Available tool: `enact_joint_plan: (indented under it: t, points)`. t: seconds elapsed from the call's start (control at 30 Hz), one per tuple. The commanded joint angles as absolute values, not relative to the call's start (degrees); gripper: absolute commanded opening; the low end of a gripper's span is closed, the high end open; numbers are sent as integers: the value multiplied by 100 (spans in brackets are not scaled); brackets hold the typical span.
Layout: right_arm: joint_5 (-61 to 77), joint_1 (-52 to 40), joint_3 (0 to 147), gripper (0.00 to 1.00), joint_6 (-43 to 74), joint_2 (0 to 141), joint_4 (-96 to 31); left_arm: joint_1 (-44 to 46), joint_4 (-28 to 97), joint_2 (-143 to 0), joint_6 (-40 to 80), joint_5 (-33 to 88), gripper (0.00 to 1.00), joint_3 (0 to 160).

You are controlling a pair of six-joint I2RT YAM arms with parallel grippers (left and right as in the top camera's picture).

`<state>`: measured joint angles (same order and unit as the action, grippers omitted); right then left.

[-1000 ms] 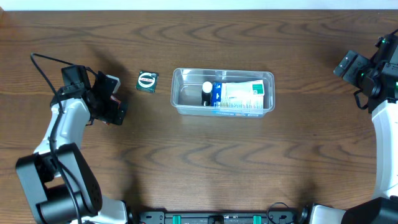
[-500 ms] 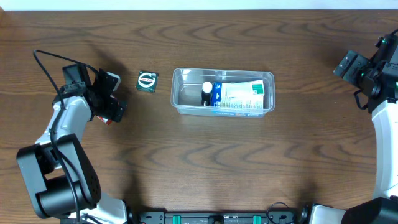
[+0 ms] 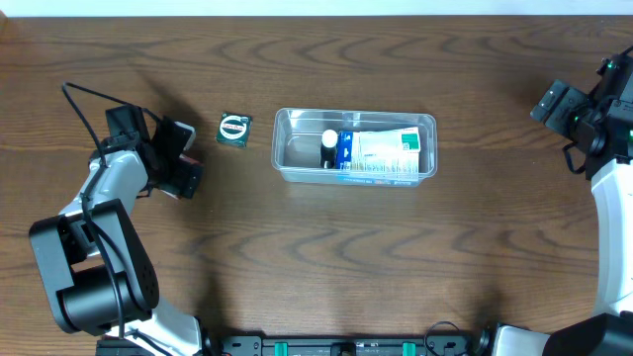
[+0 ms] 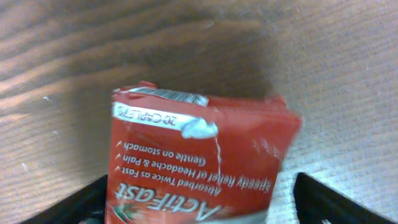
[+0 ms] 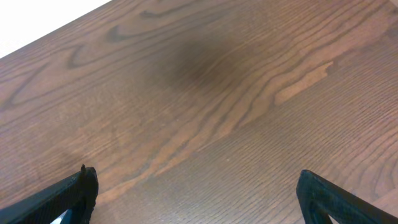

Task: Pack container
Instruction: 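Grasp the red Actifast box with the left gripper and lift, then carry the red box over the container and lower it in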

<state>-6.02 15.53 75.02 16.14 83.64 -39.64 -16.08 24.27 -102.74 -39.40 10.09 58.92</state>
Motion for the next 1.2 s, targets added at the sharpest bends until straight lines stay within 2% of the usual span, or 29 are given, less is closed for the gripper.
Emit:
enact_joint_plan:
  t: [0.0, 0.6, 0.87, 1.17]
  points:
    - [-620, 1590, 7526, 99, 1691, 8359, -3968, -1643, 2569, -10324, -3876, 993, 77, 5992]
    - [-620, 1590, 7526, 99, 1691, 8359, -3968, -1625, 2668, -10318, -2639, 989, 62, 5992]
    - [-620, 1590, 7526, 99, 1691, 8359, -3968, -1577, 2628, -9959, -1684, 1035, 61, 6025]
    - [-620, 1590, 7526, 99, 1691, 8359, -3968, -1160, 2622, -8768, -753, 2460, 57, 6106]
